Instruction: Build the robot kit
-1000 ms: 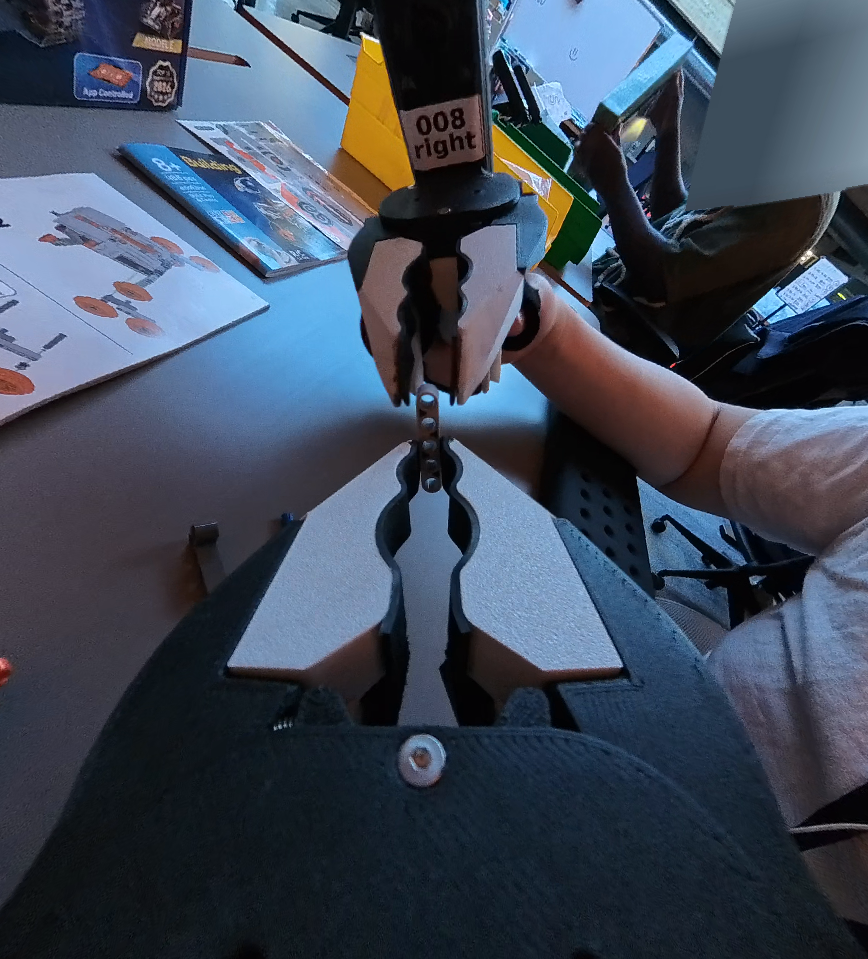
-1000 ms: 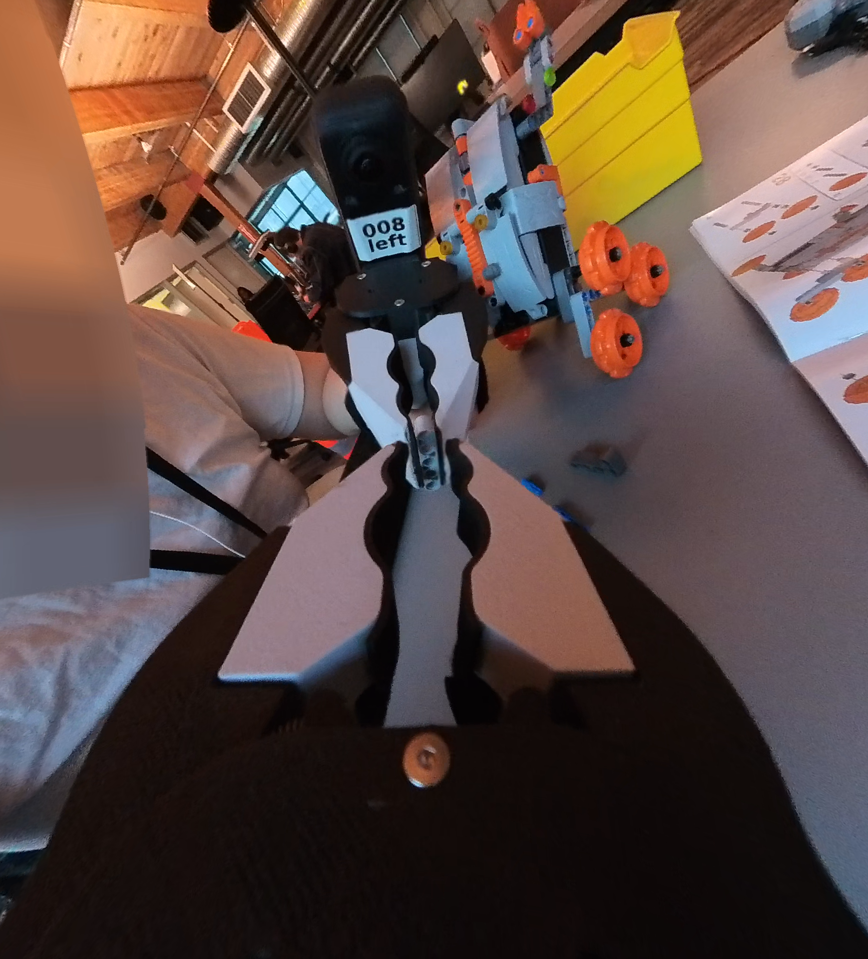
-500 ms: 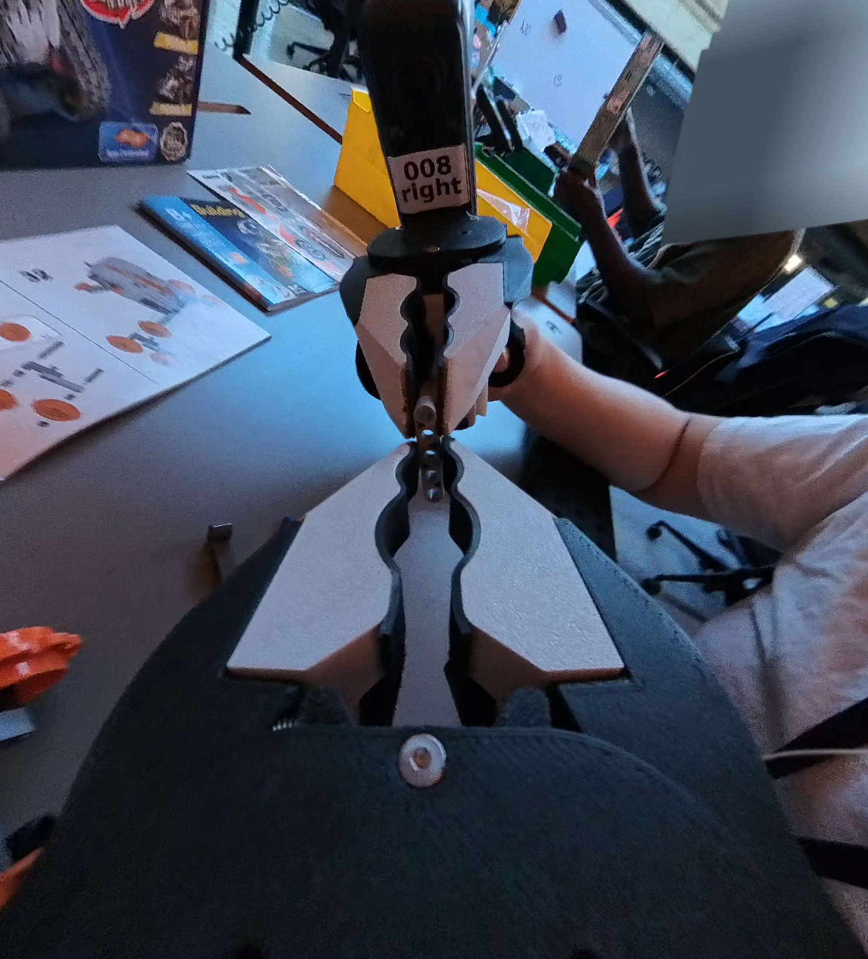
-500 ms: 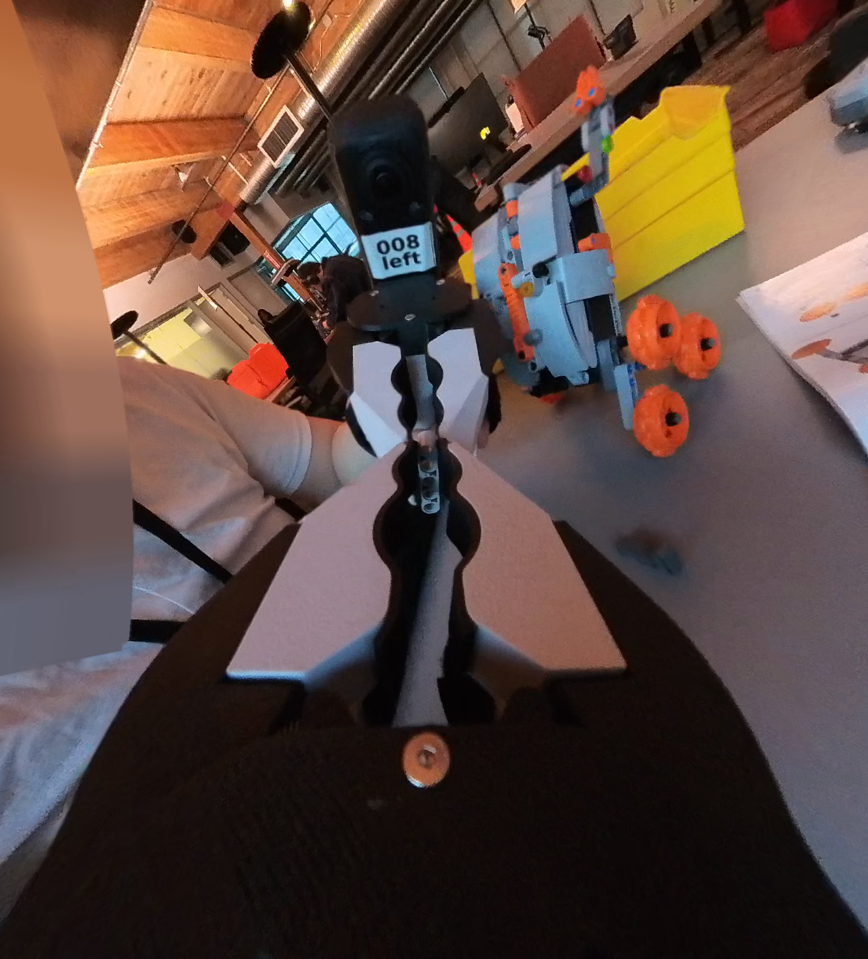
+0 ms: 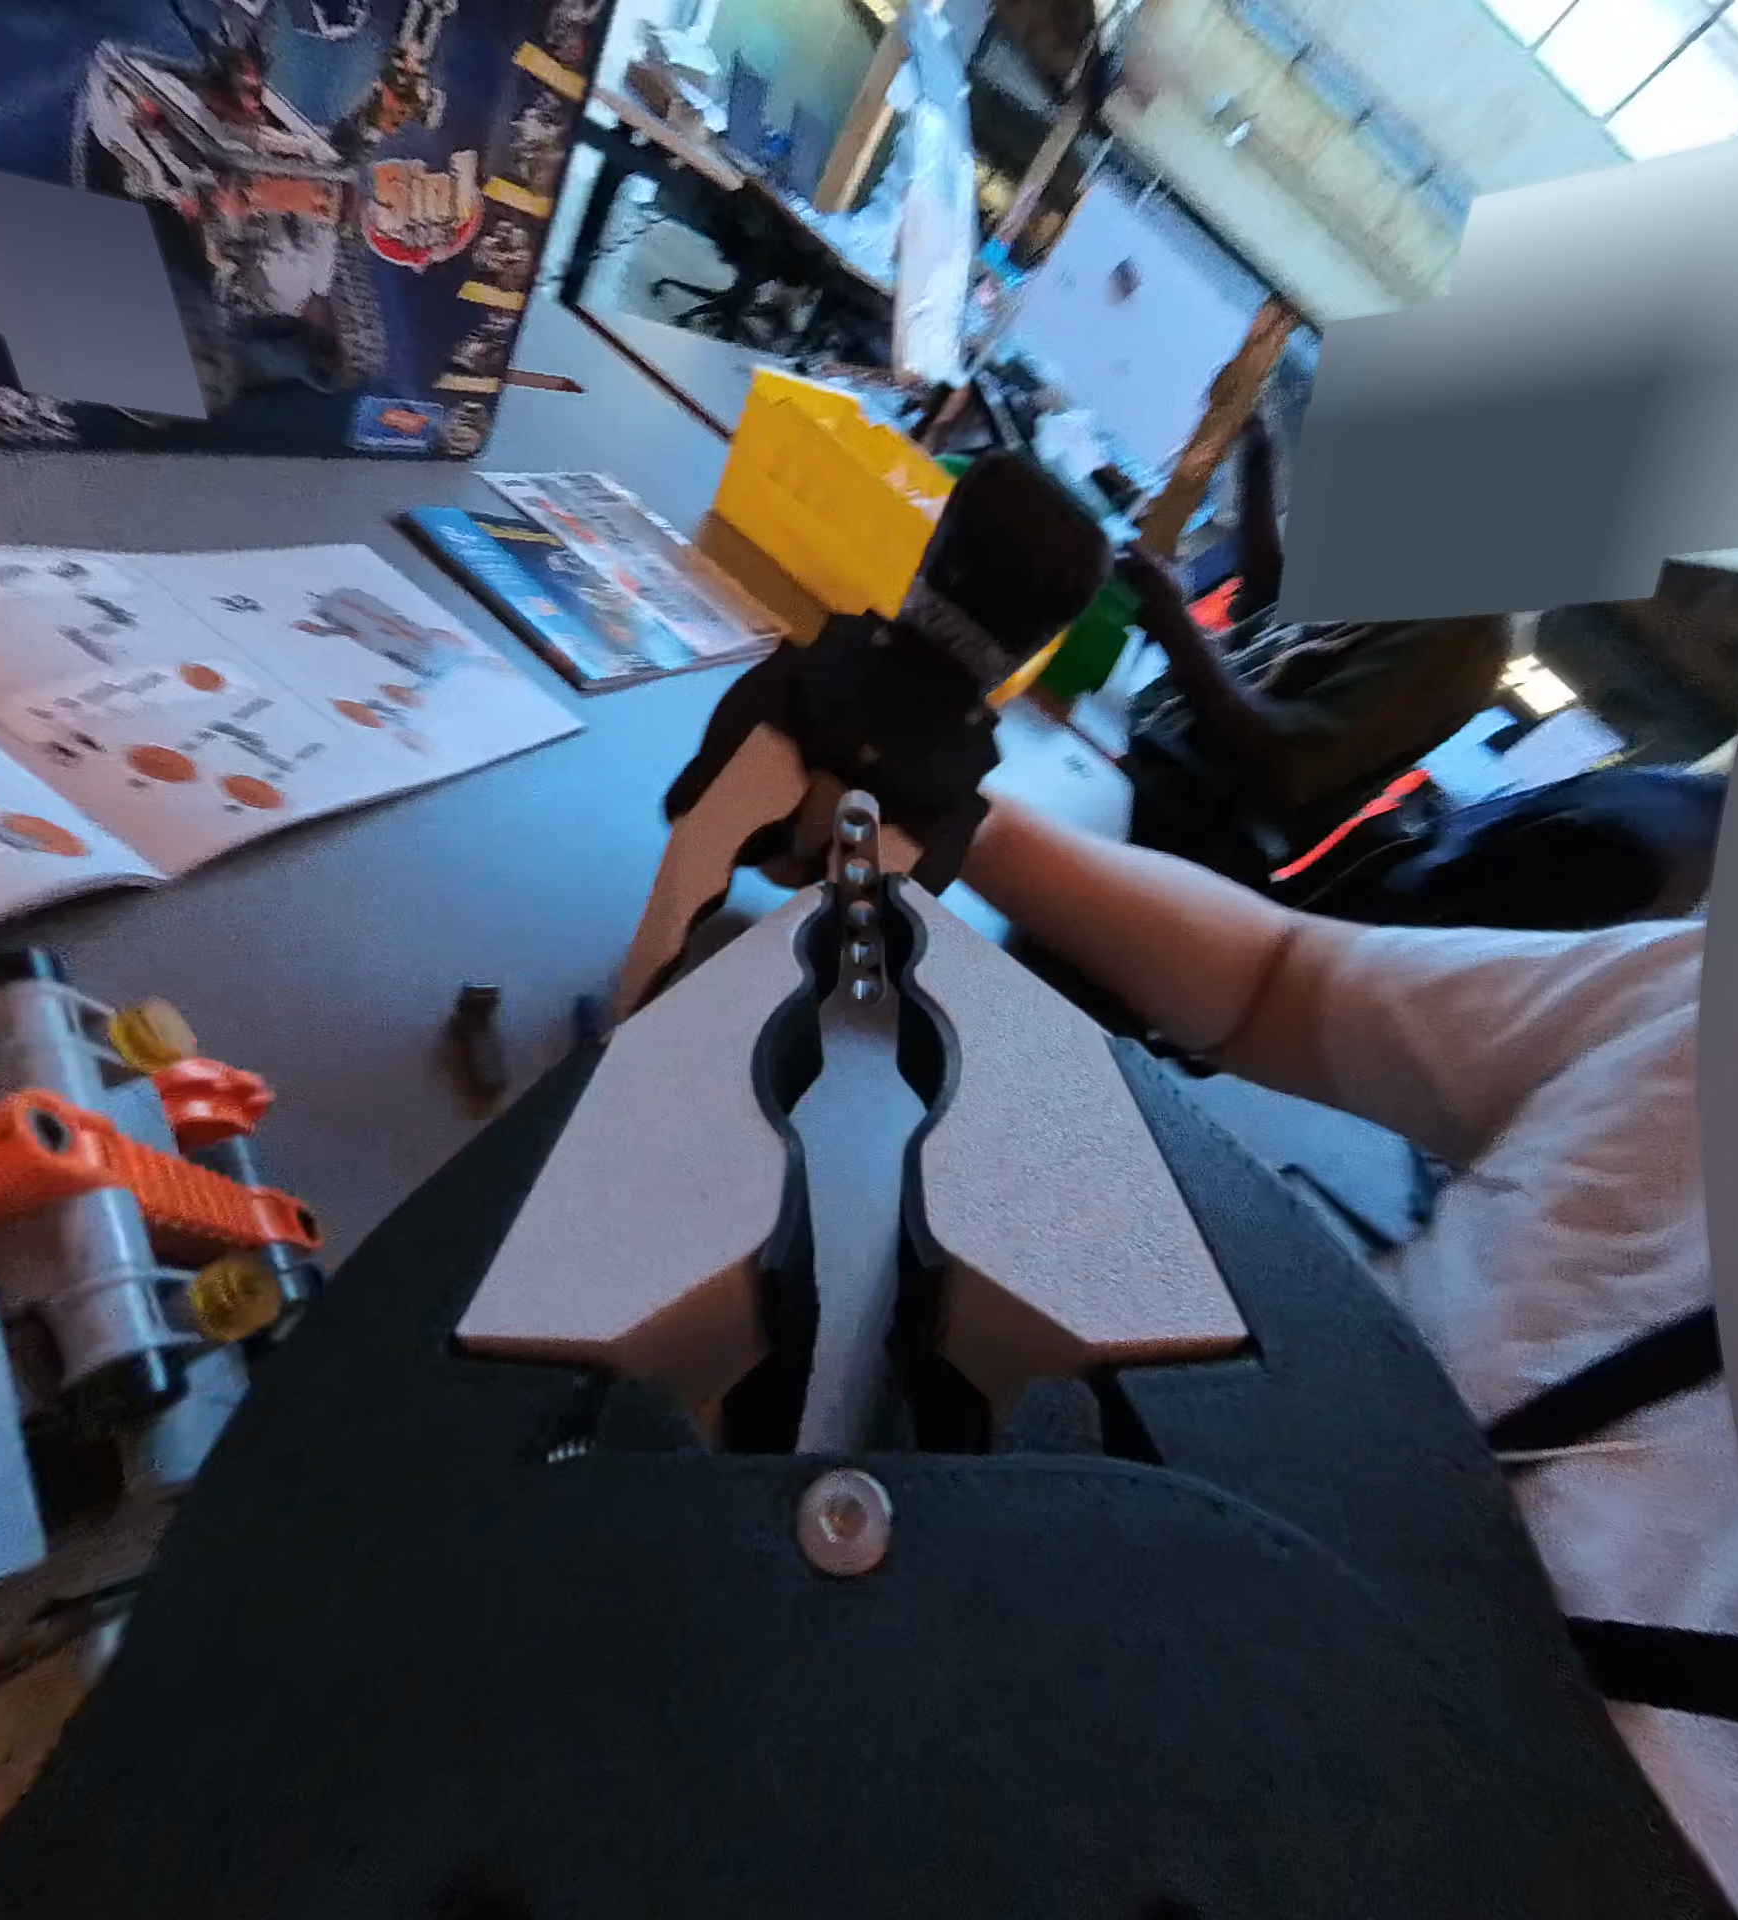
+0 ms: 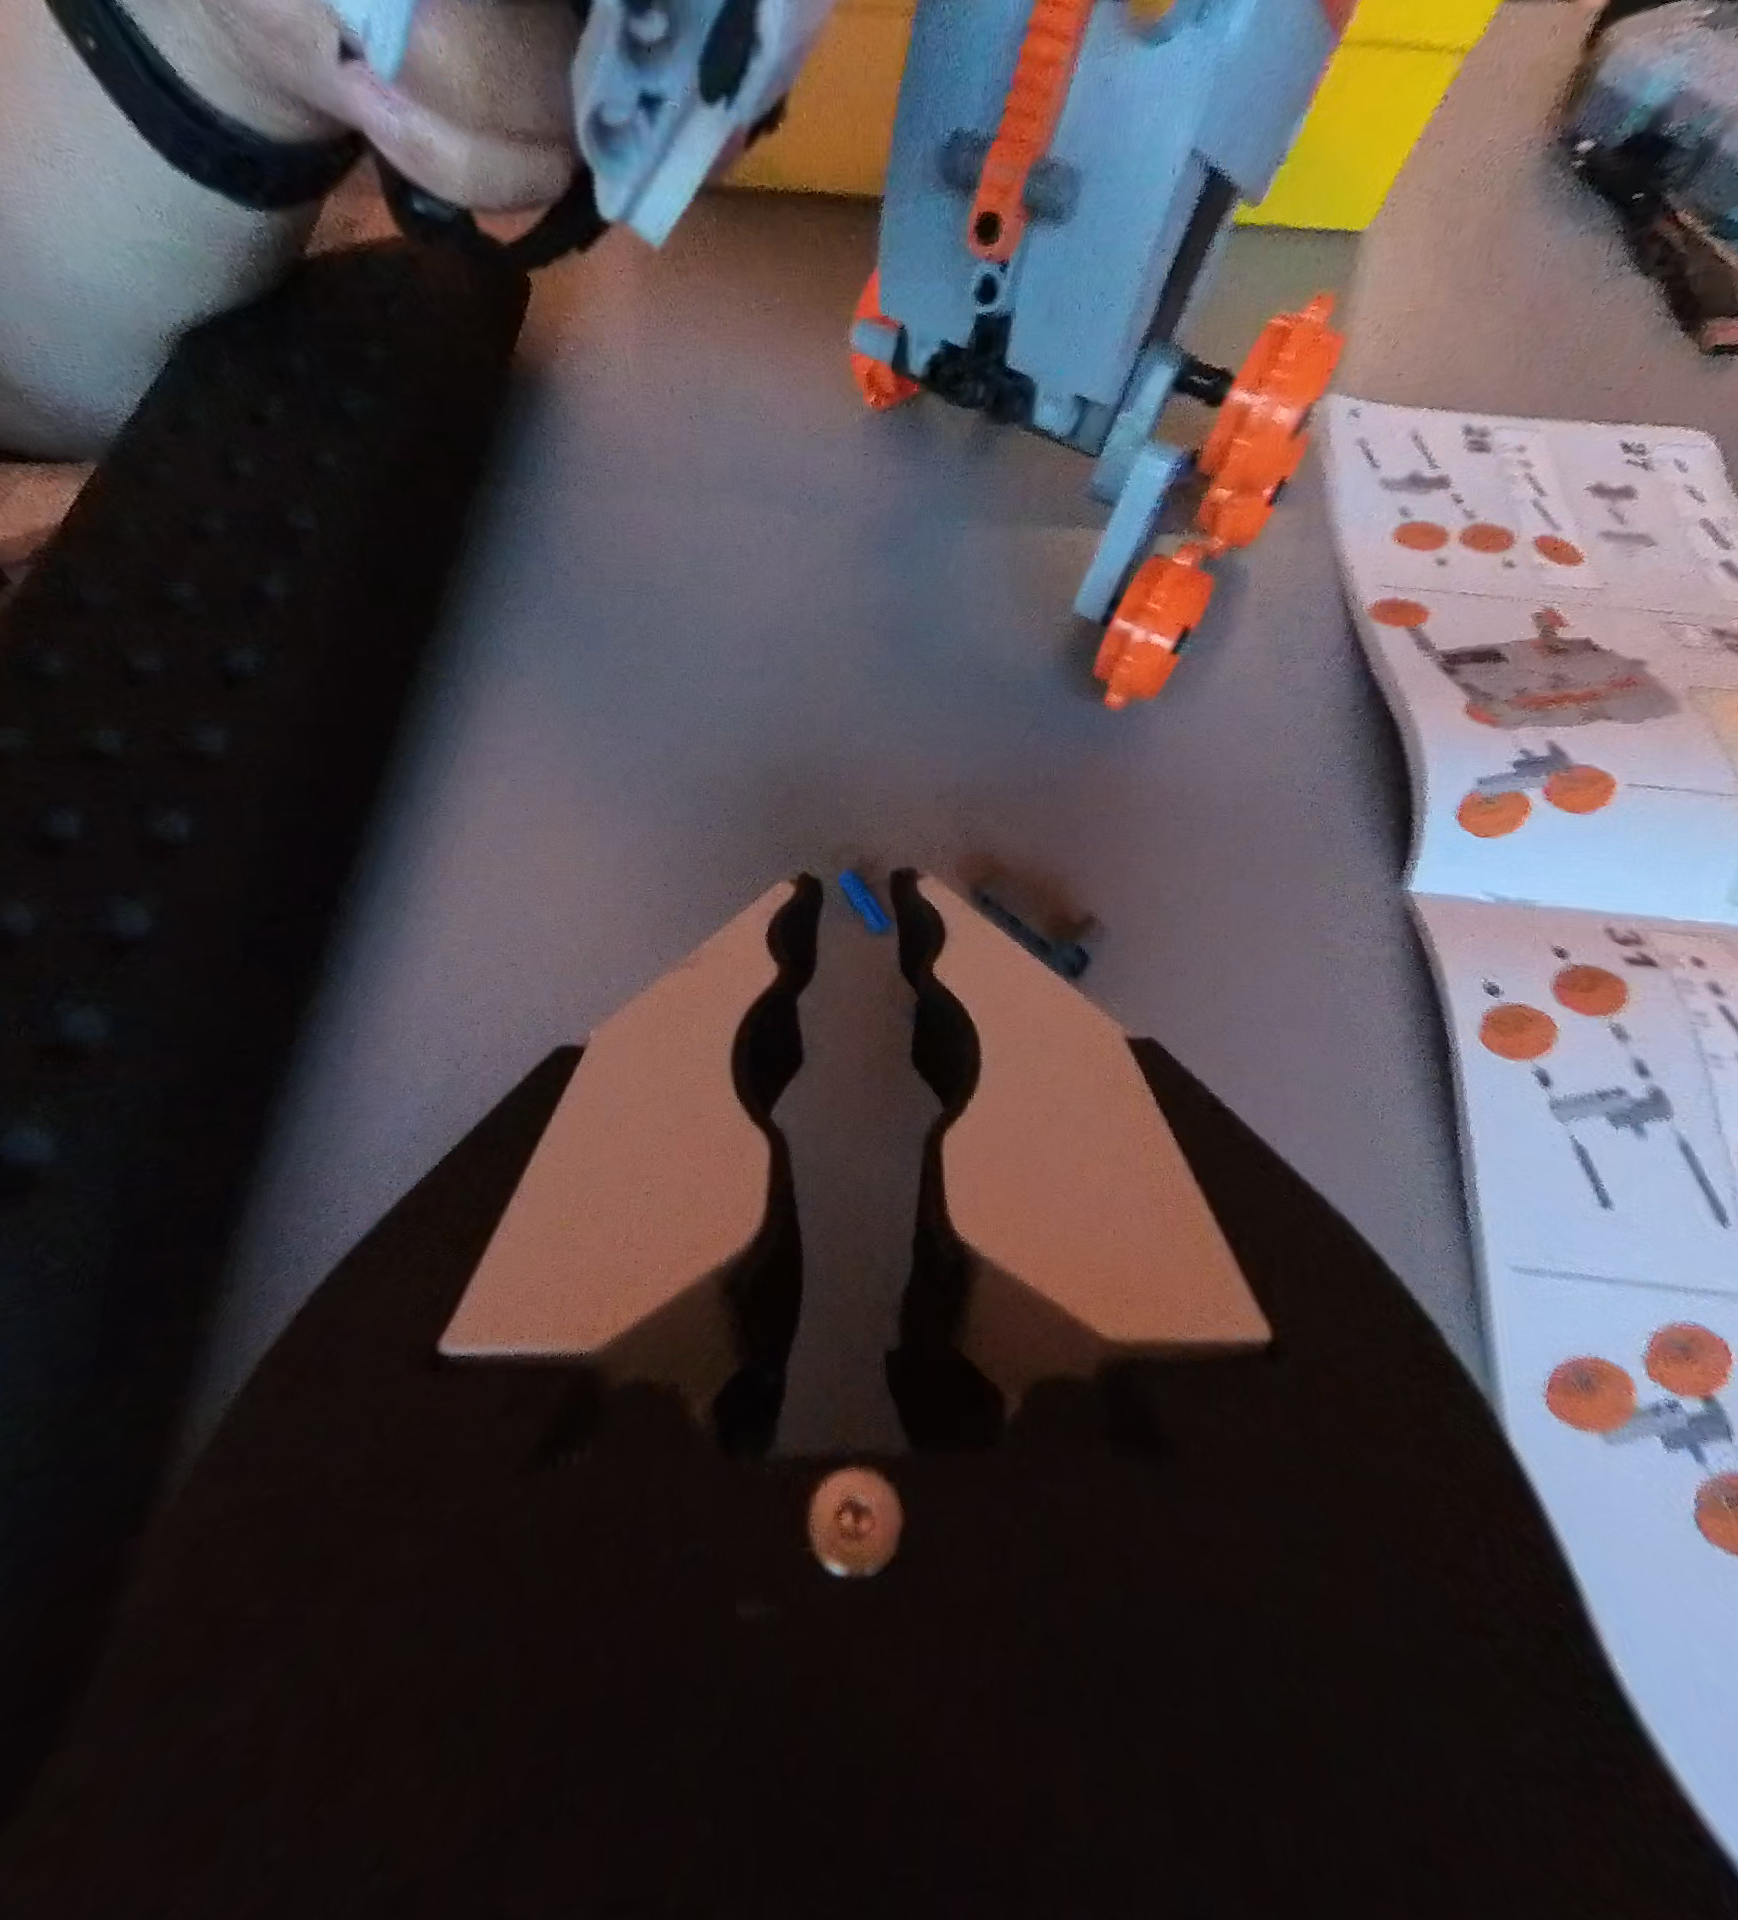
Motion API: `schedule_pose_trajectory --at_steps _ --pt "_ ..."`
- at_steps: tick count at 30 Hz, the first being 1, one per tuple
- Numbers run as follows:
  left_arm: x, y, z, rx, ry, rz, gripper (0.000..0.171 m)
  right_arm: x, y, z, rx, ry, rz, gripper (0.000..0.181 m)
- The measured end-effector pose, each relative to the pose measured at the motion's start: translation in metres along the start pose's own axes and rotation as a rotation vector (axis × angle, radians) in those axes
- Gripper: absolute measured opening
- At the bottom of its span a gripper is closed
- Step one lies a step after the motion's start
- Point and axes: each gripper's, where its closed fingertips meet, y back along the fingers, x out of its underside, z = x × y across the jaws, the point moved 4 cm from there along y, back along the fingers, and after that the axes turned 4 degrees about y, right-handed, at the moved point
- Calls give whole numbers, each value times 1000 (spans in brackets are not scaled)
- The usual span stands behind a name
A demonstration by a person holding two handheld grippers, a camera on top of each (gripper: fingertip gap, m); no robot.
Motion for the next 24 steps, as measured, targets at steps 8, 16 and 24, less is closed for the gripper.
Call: schedule_pose_trajectory --at_steps 8,16,24 --pt "7 3 -1 112 83 25 5 16 -22 -3 -14 26 104 17" --pt "11 2 5 118 99 45 5 17 -25 -4 -80 -50 111 17" --pt "24 -5 5 87 111 36 5 5 -11 3 -87 16 24 4"
